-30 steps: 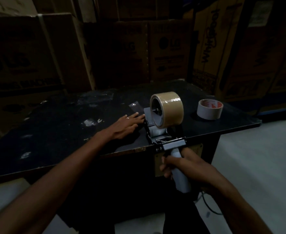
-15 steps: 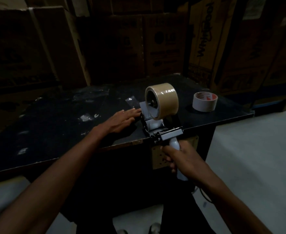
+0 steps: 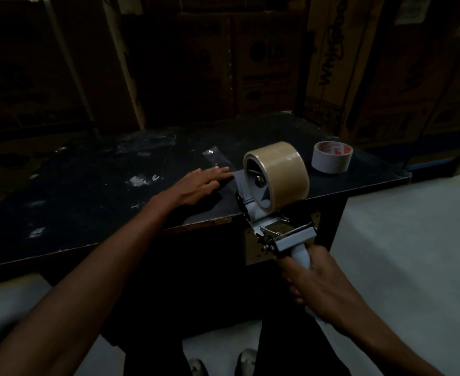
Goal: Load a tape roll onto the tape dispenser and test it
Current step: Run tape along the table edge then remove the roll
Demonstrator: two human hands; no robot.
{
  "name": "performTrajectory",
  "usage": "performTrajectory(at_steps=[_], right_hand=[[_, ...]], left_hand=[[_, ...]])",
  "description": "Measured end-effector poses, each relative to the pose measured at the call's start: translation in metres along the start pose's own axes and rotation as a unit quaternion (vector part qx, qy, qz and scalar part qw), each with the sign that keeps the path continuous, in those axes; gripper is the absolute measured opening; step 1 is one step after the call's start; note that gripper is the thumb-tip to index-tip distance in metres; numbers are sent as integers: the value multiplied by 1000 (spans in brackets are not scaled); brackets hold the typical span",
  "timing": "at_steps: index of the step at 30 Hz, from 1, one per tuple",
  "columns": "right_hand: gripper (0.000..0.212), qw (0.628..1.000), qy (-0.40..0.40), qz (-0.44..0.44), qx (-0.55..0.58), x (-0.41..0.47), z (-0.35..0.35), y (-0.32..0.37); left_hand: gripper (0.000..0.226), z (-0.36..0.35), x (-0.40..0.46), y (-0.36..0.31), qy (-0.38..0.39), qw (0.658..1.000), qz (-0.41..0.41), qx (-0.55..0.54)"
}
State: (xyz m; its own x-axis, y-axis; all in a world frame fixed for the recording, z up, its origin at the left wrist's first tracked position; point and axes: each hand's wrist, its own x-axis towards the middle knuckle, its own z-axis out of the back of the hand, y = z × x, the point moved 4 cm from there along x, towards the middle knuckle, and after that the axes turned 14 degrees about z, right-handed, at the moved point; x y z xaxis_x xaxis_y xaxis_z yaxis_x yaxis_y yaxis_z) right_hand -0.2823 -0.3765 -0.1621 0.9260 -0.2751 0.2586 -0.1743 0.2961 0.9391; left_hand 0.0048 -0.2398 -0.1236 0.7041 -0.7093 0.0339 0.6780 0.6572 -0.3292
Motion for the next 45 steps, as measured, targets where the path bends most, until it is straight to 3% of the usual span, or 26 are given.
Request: performTrajectory(at_steps=[8, 14, 22, 28, 34, 38, 45], right_hand=[[44, 999, -25, -38, 20, -19, -1, -32], [37, 998, -43, -33, -15, -21, -2, -40], [29, 997, -78, -18, 20, -29, -10, -40], [31, 997, -74, -1, 23, -30, -16, -39], [16, 998, -58, -32, -8, -27, -8, -38], [43, 996, -45, -66, -37, -27, -3, -29], [34, 992, 2, -74, -99, -26, 1, -14]], left_hand=[[50, 1, -2, -4, 4, 1000, 10, 0], [47, 1, -3, -7, -4, 1000, 11, -7], [47, 2, -3, -10, 4, 1000, 16, 1], [47, 3, -5, -13, 0, 1000, 17, 2], [48, 4, -7, -16, -1, 1000, 22, 4], [48, 4, -8, -16, 0, 1000, 27, 1], [57, 3, -8, -15, 8, 999, 30, -7]])
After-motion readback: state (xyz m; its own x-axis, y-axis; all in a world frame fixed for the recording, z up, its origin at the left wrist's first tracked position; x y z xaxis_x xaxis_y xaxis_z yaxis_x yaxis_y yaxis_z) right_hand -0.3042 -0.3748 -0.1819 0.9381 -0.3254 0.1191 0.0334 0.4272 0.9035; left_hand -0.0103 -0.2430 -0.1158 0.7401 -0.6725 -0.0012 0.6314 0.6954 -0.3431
